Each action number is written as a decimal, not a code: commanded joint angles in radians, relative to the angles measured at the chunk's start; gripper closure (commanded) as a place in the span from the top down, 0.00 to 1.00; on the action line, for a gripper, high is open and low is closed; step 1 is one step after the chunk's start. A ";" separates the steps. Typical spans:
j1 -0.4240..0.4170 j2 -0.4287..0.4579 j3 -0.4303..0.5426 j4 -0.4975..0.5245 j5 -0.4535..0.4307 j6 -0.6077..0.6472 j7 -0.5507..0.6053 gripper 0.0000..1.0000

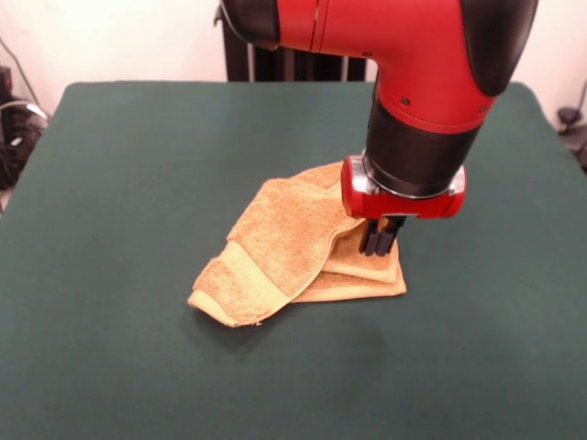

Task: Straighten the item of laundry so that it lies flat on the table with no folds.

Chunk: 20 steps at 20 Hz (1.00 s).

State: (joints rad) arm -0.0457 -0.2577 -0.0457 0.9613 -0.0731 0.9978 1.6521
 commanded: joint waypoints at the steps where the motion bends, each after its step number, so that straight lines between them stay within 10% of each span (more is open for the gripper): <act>1: 0.003 0.025 0.067 0.107 -0.002 -0.011 0.077 0.00; 4: 0.010 0.032 0.058 0.089 -0.007 0.018 0.082 0.00; 5: 0.011 0.034 0.057 0.081 -0.007 0.028 0.084 1.00; 20: 0.028 0.049 0.030 0.007 -0.064 0.128 0.011 1.00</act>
State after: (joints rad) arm -0.0447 -0.2566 -0.0558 0.9455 -0.0984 1.0080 1.6521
